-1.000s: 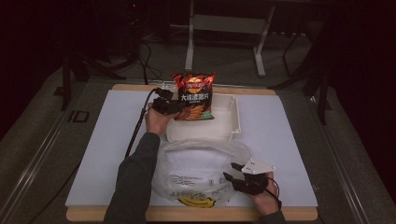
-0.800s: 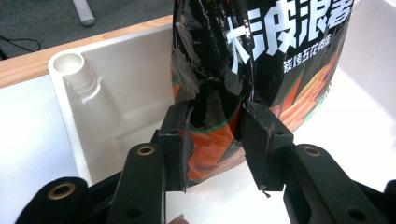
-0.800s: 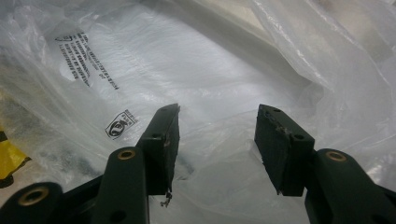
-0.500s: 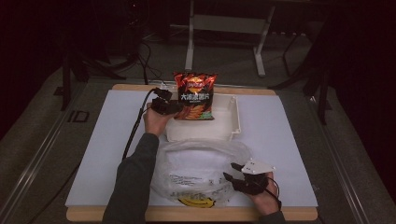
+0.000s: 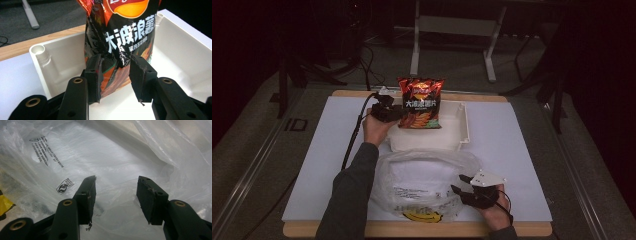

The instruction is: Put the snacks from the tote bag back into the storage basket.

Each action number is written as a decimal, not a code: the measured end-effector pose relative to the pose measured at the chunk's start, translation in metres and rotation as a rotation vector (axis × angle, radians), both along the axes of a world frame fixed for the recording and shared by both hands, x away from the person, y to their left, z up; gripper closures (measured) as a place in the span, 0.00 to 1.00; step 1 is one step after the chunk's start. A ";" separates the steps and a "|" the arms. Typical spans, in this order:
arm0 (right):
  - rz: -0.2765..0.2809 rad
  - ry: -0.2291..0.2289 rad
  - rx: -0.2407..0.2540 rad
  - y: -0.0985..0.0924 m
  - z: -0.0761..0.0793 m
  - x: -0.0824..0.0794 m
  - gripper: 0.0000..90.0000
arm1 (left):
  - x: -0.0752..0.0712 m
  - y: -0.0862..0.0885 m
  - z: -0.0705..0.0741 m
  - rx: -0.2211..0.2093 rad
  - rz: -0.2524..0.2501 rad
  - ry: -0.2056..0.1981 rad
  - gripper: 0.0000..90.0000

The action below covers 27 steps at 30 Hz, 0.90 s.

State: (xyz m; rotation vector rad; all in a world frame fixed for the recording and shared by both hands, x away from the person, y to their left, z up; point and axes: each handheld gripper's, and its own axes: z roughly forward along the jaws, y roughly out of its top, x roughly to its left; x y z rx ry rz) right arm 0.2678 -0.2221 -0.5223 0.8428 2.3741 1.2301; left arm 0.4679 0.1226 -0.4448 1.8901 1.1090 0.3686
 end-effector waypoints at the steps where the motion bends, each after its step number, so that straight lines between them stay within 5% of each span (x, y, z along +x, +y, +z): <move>1: 0.000 0.000 -0.001 0.000 0.000 0.000 0.55 | -0.001 0.000 0.001 -0.002 -0.003 -0.002 0.69; 27: 0.003 -0.002 -0.009 0.002 0.000 -0.001 0.55 | -0.036 -0.001 0.028 0.008 -0.128 -0.081 0.68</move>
